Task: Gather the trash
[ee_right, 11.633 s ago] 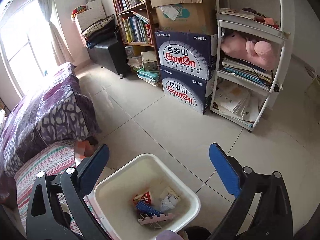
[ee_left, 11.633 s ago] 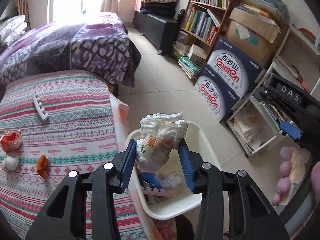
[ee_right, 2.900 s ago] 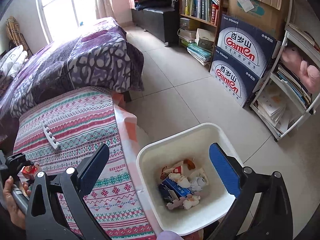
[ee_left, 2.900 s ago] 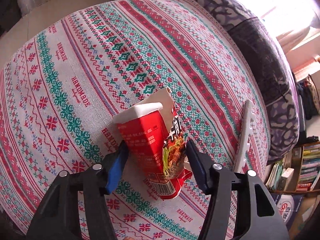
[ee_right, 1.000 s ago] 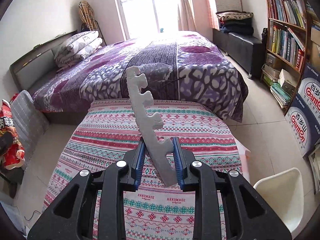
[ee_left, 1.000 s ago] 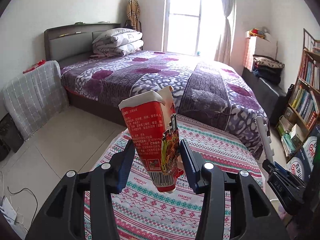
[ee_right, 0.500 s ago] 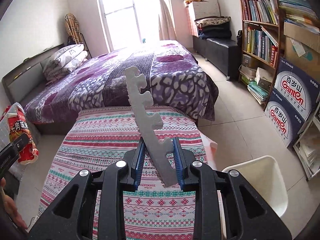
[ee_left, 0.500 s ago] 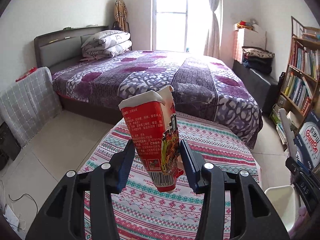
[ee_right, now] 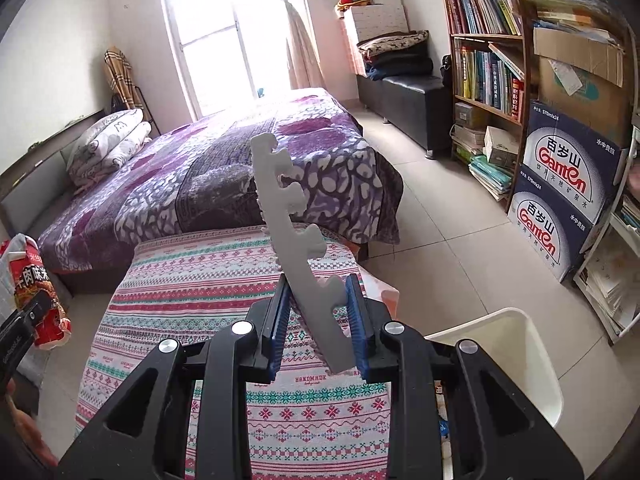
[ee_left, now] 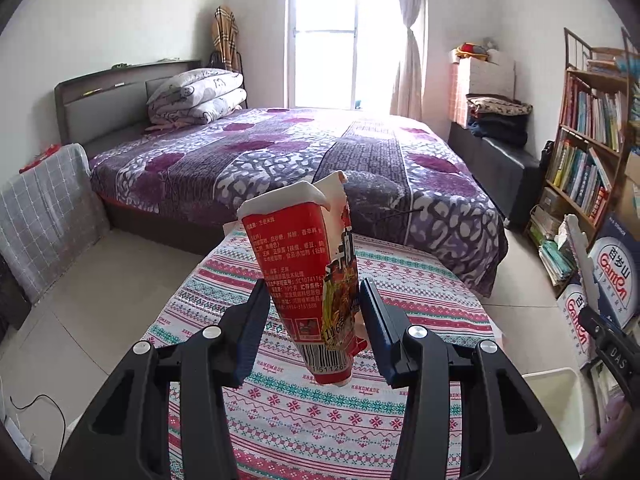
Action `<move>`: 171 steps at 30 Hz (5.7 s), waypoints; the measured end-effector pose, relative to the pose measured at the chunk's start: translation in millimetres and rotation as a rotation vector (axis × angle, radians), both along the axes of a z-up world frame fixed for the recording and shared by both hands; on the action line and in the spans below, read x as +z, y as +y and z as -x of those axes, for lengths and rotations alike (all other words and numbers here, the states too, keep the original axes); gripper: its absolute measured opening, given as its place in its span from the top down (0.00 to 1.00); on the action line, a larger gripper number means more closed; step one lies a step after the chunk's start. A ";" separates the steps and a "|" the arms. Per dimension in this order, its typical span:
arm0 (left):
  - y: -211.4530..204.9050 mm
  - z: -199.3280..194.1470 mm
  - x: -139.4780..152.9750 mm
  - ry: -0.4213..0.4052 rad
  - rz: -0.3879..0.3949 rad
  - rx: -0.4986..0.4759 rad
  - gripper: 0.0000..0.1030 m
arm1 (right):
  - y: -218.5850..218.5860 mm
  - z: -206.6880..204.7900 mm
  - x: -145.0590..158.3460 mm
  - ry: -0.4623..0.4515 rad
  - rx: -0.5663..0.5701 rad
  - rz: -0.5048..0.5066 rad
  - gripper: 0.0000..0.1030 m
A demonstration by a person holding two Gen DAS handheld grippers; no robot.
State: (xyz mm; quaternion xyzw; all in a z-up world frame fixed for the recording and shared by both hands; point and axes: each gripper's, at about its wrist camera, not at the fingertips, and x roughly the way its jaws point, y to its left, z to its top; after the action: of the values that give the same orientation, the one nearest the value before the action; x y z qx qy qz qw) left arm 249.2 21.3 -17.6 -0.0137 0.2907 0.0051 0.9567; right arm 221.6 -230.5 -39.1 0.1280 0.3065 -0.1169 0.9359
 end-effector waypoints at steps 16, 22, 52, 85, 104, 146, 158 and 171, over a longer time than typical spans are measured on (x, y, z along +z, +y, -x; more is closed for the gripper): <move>-37.7 5.6 -1.0 0.001 0.006 -0.068 0.55 | -53.7 22.0 -1.1 0.032 -0.159 -0.040 0.74; -57.0 8.1 -3.5 0.009 -0.005 -0.106 0.55 | -83.0 33.8 -7.1 0.068 -0.255 -0.067 0.74; -215.2 44.1 -38.9 0.131 -0.003 -0.431 0.54 | -196.2 96.0 -19.9 0.091 -0.511 -0.089 0.10; -180.8 79.0 11.6 -0.161 -0.023 -0.255 0.06 | -154.4 109.1 10.3 -0.031 -0.438 0.057 0.07; -67.6 82.0 -19.1 -0.039 -0.100 -0.046 0.07 | -23.0 92.2 -1.6 -0.032 -0.240 0.200 0.07; -58.8 78.1 -20.3 -0.043 -0.070 -0.006 0.06 | 12.3 83.1 -13.4 -0.075 -0.158 0.241 0.07; -58.1 77.2 -20.2 -0.036 -0.067 -0.005 0.07 | 11.2 83.3 -14.5 -0.077 -0.158 0.242 0.07; -58.0 76.8 -21.6 -0.037 -0.068 -0.004 0.06 | 10.4 84.1 -14.6 -0.077 -0.157 0.239 0.07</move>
State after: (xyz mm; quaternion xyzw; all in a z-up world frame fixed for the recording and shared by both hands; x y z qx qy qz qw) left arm 172.4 -36.7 -39.3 0.0191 0.2725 0.0129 0.9619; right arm 137.4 -220.2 -53.7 0.0434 0.2434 -0.2204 0.9436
